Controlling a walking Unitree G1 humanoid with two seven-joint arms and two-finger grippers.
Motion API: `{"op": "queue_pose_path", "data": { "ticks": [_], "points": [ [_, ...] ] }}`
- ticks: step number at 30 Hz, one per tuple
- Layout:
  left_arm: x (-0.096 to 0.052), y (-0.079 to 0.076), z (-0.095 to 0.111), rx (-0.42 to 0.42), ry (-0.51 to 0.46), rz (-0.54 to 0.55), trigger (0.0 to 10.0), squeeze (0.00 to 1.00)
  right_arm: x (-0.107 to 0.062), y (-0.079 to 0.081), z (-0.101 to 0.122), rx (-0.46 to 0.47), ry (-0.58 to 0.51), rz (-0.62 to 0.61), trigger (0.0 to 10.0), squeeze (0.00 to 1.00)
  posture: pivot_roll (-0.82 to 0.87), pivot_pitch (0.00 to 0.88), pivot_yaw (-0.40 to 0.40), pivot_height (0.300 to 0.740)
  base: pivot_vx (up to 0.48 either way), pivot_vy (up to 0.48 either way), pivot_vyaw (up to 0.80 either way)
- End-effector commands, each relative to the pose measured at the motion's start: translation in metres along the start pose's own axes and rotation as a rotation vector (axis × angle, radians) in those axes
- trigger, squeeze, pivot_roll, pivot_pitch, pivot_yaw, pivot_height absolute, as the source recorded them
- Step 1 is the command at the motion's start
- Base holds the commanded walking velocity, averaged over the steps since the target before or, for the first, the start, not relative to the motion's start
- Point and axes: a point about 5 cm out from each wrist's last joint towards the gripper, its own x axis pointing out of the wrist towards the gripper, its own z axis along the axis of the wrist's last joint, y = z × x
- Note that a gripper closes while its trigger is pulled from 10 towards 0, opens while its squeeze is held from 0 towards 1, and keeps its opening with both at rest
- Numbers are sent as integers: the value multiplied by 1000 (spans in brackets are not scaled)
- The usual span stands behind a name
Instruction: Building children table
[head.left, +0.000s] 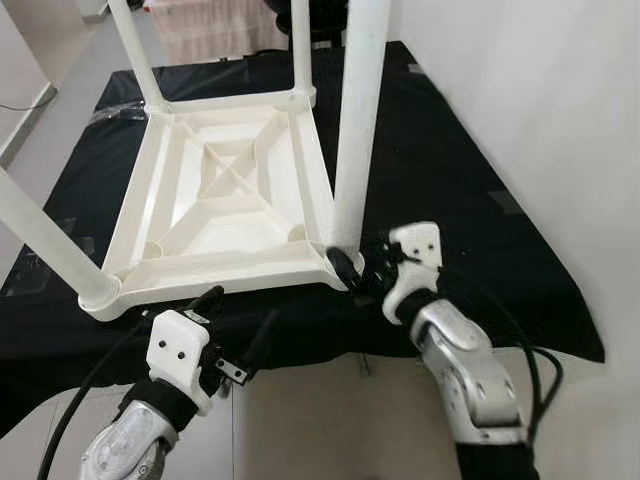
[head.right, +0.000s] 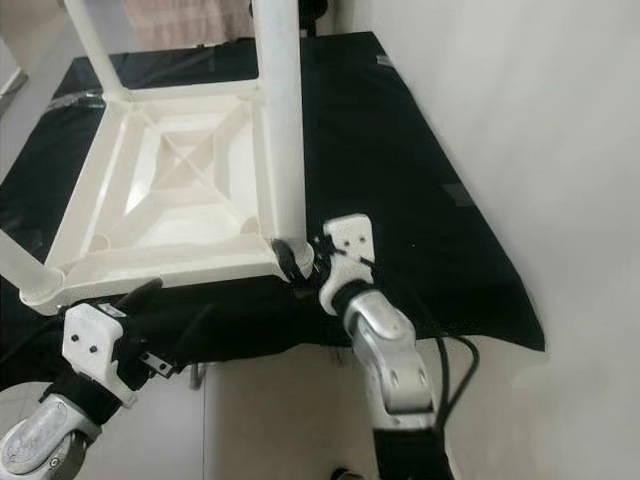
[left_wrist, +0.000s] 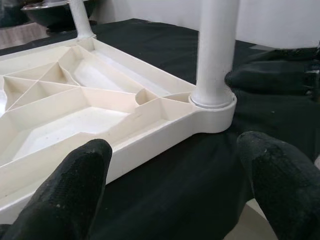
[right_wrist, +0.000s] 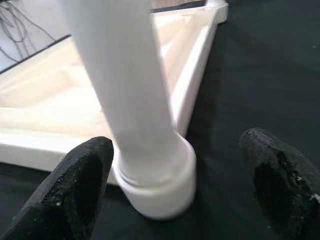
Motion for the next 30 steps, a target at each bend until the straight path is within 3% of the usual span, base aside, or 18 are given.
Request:
{"op": "queue_pose_path", "data": {
  "ticks": [1,3,5,8,16,23,30],
  "points": [
    [-2,4,-7,23,50,11,10000,0,-5,1,2,7,-8,14,10000,0,9,168,37,740,0,0,0],
    [-2,4,-7,23,50,11,10000,0,-5,1,2,7,-8,14,10000,0,9,168,37,740,0,0,0],
    [-1,6,-8,38,70,27,10000,0,-24,0,-3,16,-8,37,10000,0,-4,165,38,740,0,0,0],
    [0,7,-9,49,82,42,10000,0,-36,4,-9,12,-12,74,10000,0,-17,162,40,740,0,0,0],
    [6,6,-10,22,87,67,10000,0,-31,-7,-11,3,-37,-30,10000,0,-27,146,44,740,0,0,0],
    [10,6,-14,31,109,65,10000,0,-31,-9,-10,18,-37,-52,10000,0,-31,135,45,740,0,480,0],
    [11,6,-16,43,115,71,10000,0,-24,-19,-3,-61,-62,-107,10000,0,-22,119,44,740,0,480,0]
  ]
}}
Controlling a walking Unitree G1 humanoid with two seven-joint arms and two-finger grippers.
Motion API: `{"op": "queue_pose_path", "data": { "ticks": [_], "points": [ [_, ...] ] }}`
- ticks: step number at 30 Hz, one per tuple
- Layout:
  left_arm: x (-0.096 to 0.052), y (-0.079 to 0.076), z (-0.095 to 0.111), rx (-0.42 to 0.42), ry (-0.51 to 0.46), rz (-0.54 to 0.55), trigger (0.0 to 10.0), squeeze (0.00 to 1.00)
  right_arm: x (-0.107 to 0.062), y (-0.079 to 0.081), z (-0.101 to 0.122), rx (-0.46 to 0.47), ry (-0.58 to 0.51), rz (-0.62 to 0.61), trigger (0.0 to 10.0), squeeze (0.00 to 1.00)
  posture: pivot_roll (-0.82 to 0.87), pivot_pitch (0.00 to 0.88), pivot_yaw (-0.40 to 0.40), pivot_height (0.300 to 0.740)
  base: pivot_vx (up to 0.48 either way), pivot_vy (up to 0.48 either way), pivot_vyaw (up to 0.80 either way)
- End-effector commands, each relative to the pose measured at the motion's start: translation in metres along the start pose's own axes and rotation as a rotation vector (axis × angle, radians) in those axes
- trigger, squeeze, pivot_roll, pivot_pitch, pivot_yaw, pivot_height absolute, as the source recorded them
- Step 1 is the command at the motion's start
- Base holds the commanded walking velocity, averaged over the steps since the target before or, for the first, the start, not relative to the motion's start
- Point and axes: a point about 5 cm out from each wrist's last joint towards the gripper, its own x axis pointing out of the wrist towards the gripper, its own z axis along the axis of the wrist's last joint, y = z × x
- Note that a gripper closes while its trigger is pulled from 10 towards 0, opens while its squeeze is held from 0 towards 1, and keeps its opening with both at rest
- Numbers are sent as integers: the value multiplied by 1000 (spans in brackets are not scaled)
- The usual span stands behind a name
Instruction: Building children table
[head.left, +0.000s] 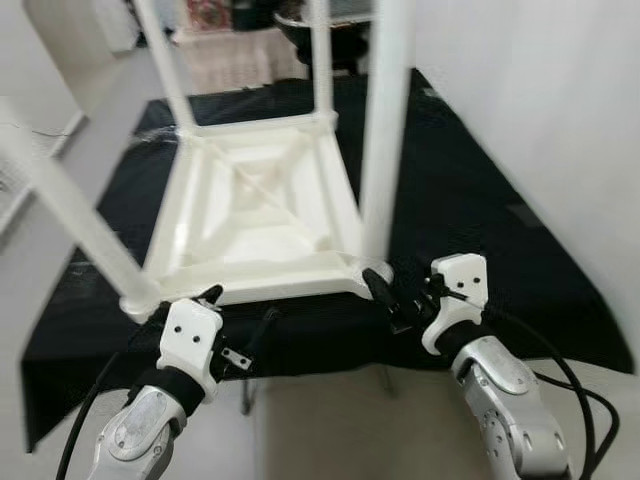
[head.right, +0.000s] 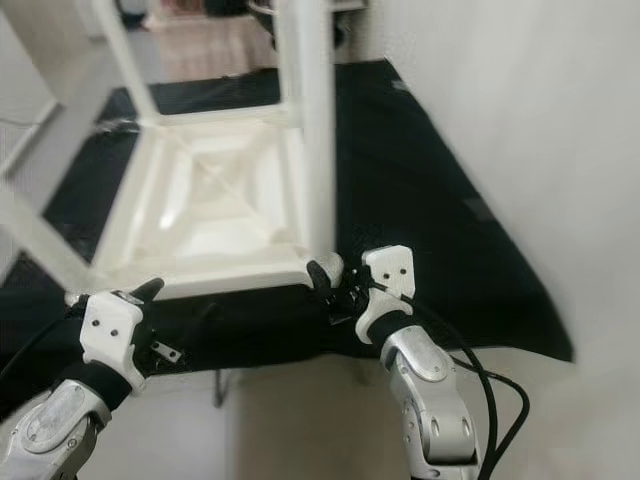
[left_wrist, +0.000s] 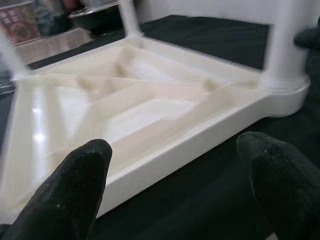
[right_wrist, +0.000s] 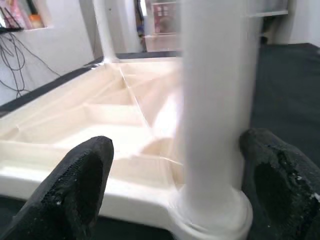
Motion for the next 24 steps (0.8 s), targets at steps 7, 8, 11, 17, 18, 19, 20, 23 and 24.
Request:
{"op": "queue_pose_path", "data": {
  "ticks": [7,8,11,17,18,19,20,23,24],
  "points": [
    [0,2,-6,15,26,20,10000,0,3,0,-7,-5,14,-14,10000,0,-25,122,47,740,0,206,0],
    [1,2,-6,16,24,20,10000,0,3,-1,-7,-5,14,-16,10000,0,-25,122,47,740,0,0,0],
    [2,1,-5,17,20,13,10000,0,5,-2,-6,-16,14,-17,10000,0,-24,121,48,740,0,0,0],
    [3,0,-4,2,12,7,10000,0,11,-5,-3,-75,12,6,10000,0,-21,121,45,740,0,0,0],
    [3,-1,-3,-4,9,6,10000,0,12,-6,-3,-88,15,14,10000,0,-19,120,44,740,0,0,0],
    [3,-1,-3,-8,7,5,10000,0,13,-6,-3,-97,16,19,10000,0,-19,120,44,740,0,0,0],
    [3,-1,-3,-8,7,5,10000,0,13,-6,-3,-97,16,19,10000,0,-19,120,44,740,0,0,0],
    [4,-3,-3,-24,4,-15,10000,0,15,-4,-5,-121,41,68,10000,0,-19,120,44,740,0,0,0],
    [4,-3,-3,-36,4,-24,10000,0,16,4,-7,-154,69,159,10000,0,-19,119,51,740,0,0,0]
  ]
}}
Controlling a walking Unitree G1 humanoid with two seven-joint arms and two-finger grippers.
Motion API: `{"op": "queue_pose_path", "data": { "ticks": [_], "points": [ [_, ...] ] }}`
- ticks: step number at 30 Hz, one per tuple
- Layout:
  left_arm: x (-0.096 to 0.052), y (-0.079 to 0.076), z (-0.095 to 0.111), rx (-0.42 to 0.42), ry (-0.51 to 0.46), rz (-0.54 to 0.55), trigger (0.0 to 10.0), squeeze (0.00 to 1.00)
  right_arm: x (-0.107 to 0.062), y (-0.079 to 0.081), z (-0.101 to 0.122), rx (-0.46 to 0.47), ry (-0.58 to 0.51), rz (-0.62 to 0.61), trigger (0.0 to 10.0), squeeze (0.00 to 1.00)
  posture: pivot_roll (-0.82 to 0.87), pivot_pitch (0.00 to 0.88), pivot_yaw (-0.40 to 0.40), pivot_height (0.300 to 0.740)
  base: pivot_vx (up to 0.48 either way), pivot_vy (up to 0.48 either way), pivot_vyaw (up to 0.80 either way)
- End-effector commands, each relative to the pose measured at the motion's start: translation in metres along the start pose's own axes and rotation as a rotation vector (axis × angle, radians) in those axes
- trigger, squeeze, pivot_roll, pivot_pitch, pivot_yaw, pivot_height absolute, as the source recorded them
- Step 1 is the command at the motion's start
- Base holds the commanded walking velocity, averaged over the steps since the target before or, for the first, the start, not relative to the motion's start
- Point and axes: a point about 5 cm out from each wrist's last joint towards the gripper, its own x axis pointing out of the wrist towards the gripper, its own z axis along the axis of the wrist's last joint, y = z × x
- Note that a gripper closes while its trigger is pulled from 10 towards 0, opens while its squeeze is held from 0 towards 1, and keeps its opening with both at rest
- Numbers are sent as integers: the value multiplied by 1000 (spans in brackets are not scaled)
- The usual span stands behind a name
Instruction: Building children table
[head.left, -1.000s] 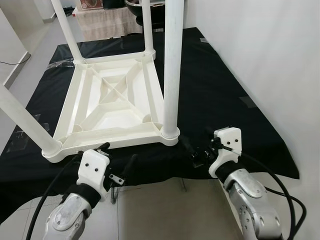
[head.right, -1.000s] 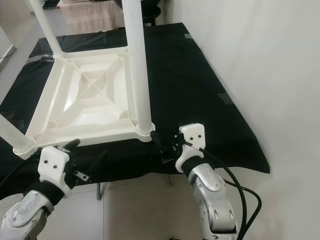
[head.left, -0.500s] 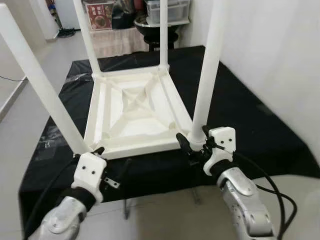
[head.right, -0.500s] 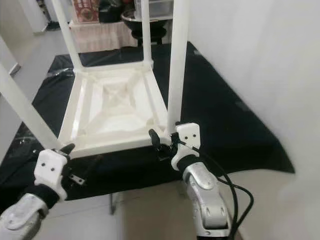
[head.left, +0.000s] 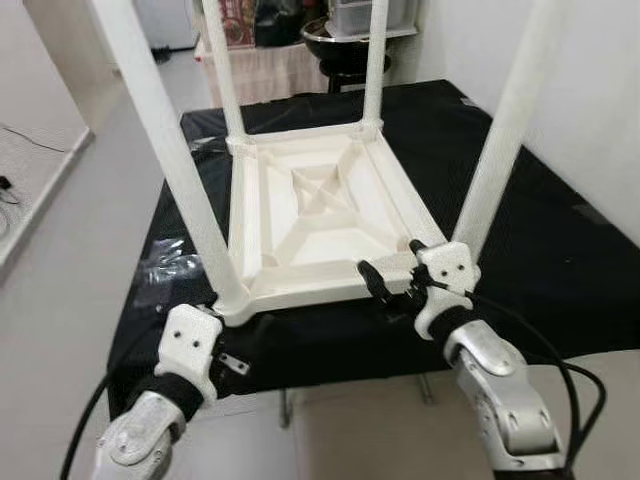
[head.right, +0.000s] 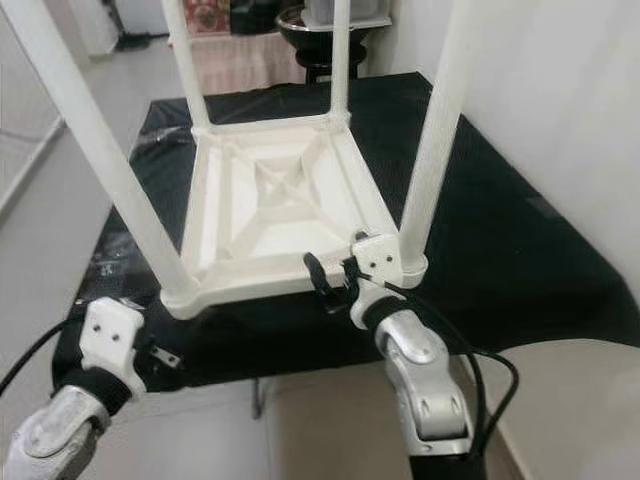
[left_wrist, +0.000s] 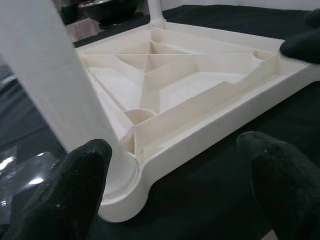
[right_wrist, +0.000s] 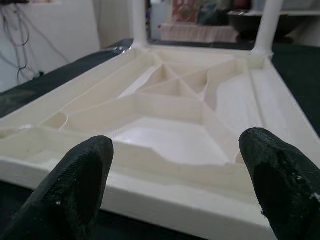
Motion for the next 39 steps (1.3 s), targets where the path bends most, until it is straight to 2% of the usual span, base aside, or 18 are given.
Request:
{"op": "queue_pose_path", "data": {
  "ticks": [1,3,4,5,7,15,19,25,26,29,30,32,33,39],
  "points": [
    [0,-3,-2,-32,12,-26,10000,0,5,18,-3,-66,73,201,10000,0,-17,120,56,740,0,0,0],
    [0,-3,-2,-39,14,-36,10000,0,5,31,-6,-138,152,364,10000,0,-14,120,58,740,0,0,0],
    [0,-3,-2,-39,14,-36,10000,0,5,31,-6,-138,152,364,10000,0,-14,120,58,740,0,0,0],
    [-1,-4,-2,-40,18,-49,10000,0,9,31,-9,-192,204,408,10000,0,-3,120,57,740,0,0,0],
    [-4,-7,-3,-48,28,-66,10000,0,18,29,-11,-237,266,440,10000,0,5,123,52,740,0,0,0],
    [-13,-18,-4,-95,46,-95,10000,0,35,31,-12,-277,369,565,10000,0,26,141,38,740,0,0,0],
    [-17,-21,-1,-133,34,-91,10000,0,40,14,-11,-284,446,672,10000,0,34,154,31,740,0,0,0],
    [-19,-23,1,-152,17,-108,10000,0,51,-5,-2,-240,433,669,10000,0,36,168,24,740,0,0,0],
    [-20,-24,2,-154,14,-111,10000,0,53,-6,-2,-244,449,682,9216,0,35,170,23,740,0,0,0],
    [-21,-25,3,-157,11,-115,10000,0,54,-8,-3,-249,468,701,9216,0,35,171,23,740,0,0,0],
    [-21,-25,3,-158,10,-117,10000,0,55,-6,-4,-255,477,728,1647,0,40,172,20,740,0,0,0],
    [-21,-25,3,-158,10,-118,10000,0,55,-6,-4,-259,482,746,1647,0,40,172,20,740,0,0,0],
    [-21,-26,3,-159,9,-119,10000,0,57,-5,-3,-261,474,767,0,0,38,173,13,740,0,0,0],
    [-20,-26,4,-167,-2,-121,10000,0,64,-1,13,-210,381,821,0,0,30,172,15,740,0,0,0]
  ]
}}
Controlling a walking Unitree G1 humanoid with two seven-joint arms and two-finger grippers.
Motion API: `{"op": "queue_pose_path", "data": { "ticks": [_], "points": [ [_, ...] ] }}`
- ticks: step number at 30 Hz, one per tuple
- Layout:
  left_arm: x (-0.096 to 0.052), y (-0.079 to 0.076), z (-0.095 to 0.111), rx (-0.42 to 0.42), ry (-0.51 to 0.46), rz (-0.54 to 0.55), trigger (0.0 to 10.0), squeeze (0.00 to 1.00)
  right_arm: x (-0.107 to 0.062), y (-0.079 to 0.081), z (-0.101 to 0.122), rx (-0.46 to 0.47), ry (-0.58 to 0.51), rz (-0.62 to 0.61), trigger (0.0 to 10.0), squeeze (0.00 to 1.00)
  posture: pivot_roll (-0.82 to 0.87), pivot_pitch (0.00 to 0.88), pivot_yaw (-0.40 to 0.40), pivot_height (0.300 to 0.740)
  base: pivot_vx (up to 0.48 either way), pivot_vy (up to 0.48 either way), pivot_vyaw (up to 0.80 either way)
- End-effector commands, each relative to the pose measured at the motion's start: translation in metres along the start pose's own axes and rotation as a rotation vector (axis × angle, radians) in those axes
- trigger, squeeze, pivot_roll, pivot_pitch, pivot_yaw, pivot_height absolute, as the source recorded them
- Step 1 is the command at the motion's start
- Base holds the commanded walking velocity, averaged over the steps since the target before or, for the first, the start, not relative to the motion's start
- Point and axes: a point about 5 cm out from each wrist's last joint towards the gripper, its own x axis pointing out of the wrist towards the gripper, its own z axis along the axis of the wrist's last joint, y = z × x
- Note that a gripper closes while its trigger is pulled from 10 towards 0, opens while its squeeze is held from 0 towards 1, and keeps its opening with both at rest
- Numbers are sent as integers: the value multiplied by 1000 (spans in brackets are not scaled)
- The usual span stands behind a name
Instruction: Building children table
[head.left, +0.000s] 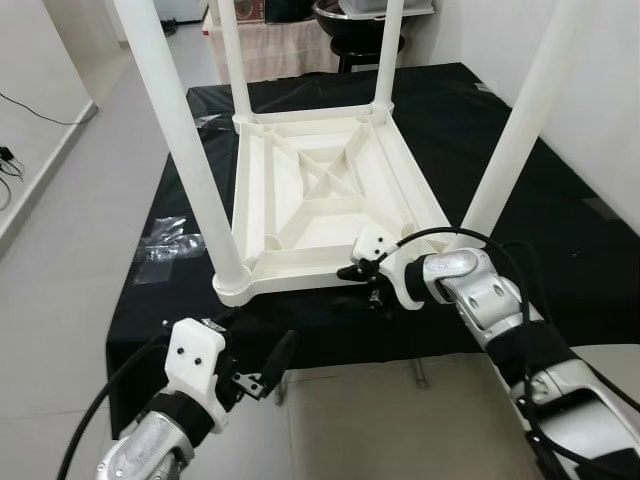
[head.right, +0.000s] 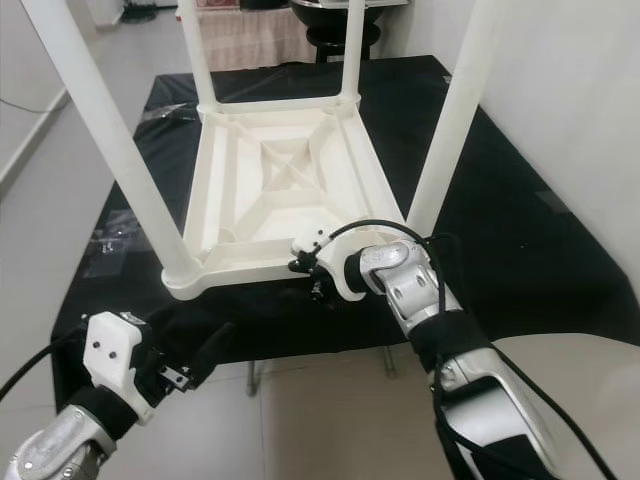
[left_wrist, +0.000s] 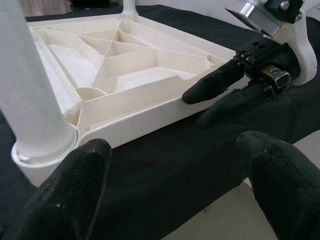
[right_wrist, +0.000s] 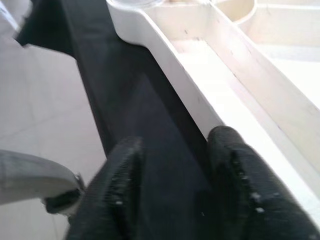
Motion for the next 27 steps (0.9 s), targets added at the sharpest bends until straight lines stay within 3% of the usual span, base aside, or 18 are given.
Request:
{"op": "queue_pose_path", "data": {
  "ticks": [1,10,20,21,27],
  "points": [
    [0,-3,1,-8,-8,-9,10000,0,1,2,7,-14,-39,34,0,0,30,170,16,740,0,0,0],
    [-1,-1,0,-16,-10,-18,10000,0,2,2,-2,-73,49,62,0,0,29,160,27,740,0,0,0],
    [-1,-2,0,-19,-13,-22,10000,0,2,-12,-2,-46,88,-50,0,0,26,155,26,740,0,0,0],
    [-1,-2,0,-21,-14,-23,10000,0,2,-18,0,-30,91,-102,10000,0,26,155,26,740,0,0,0],
    [-1,-2,0,-23,-18,-26,10000,0,3,-27,4,6,95,-218,10000,0,29,150,30,740,0,0,0]
  ]
}}
